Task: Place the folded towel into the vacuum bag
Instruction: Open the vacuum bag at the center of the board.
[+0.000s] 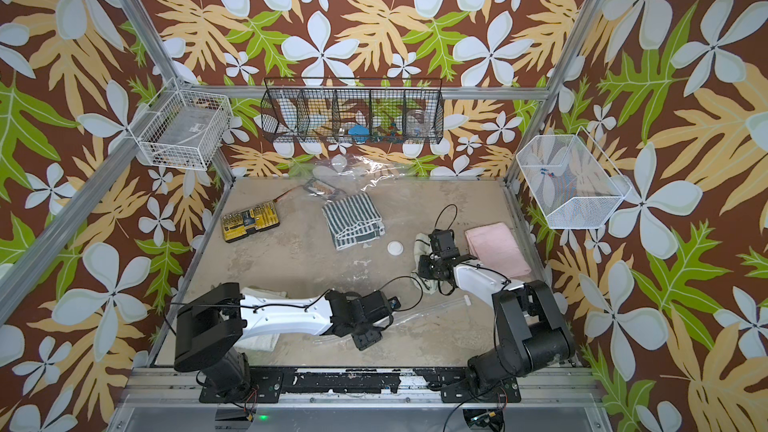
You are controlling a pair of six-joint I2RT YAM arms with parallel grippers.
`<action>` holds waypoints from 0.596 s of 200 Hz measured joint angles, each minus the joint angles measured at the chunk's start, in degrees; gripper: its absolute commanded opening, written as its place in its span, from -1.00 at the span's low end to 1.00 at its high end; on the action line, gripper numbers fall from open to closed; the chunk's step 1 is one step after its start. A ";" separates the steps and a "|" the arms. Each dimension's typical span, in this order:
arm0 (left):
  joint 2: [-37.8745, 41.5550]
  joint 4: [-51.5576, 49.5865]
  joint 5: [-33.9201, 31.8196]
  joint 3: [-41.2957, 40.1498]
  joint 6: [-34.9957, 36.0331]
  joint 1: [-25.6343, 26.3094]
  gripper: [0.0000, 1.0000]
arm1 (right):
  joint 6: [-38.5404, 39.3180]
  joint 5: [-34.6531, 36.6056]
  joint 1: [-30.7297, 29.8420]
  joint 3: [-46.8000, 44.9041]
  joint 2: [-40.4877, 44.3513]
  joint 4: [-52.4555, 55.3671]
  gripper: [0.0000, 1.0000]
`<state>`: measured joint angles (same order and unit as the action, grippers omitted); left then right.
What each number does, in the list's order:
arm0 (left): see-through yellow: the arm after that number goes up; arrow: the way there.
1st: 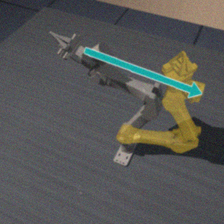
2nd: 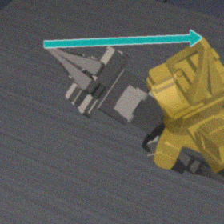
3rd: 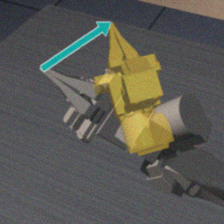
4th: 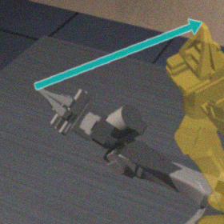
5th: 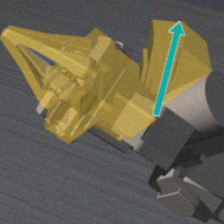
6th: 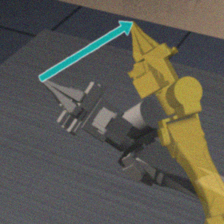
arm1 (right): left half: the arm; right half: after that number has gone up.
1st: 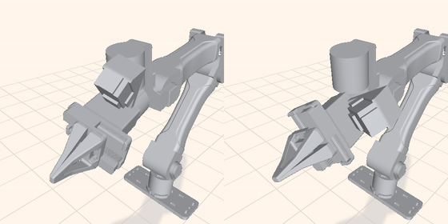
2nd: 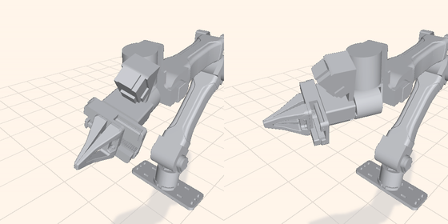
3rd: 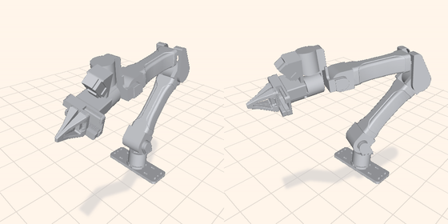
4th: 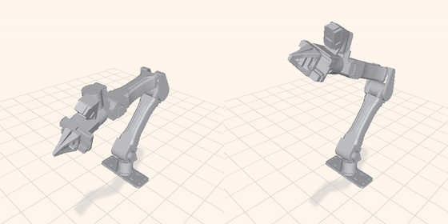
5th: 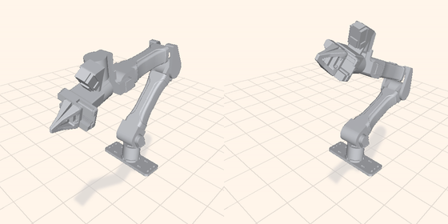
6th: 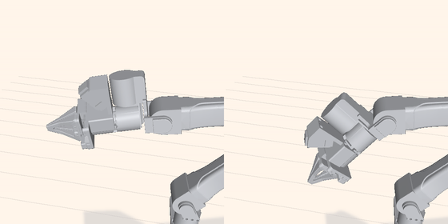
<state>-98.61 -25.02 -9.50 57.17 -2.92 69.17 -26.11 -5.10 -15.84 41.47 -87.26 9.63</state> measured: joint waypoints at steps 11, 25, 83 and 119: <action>-0.07 0.09 -1.11 0.22 -0.02 0.00 0.31 | 0.00 0.13 0.00 -0.11 -0.04 -0.33 -0.88; -0.07 0.42 -2.40 0.22 -0.04 0.00 0.22 | 0.02 0.33 0.00 -0.28 -0.07 -0.66 -0.88; 2.27 0.33 -4.17 0.46 -0.17 -2.73 -0.06 | 0.66 0.98 -0.02 -0.81 -0.09 -1.97 -0.88; 1.49 0.59 -3.98 0.63 -0.26 -2.75 0.00 | 0.83 1.05 -0.02 -0.81 -0.13 -2.08 -0.88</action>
<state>-97.12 -24.43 -13.47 57.80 -3.18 66.41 -25.28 -4.05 -15.86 40.66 -87.39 7.55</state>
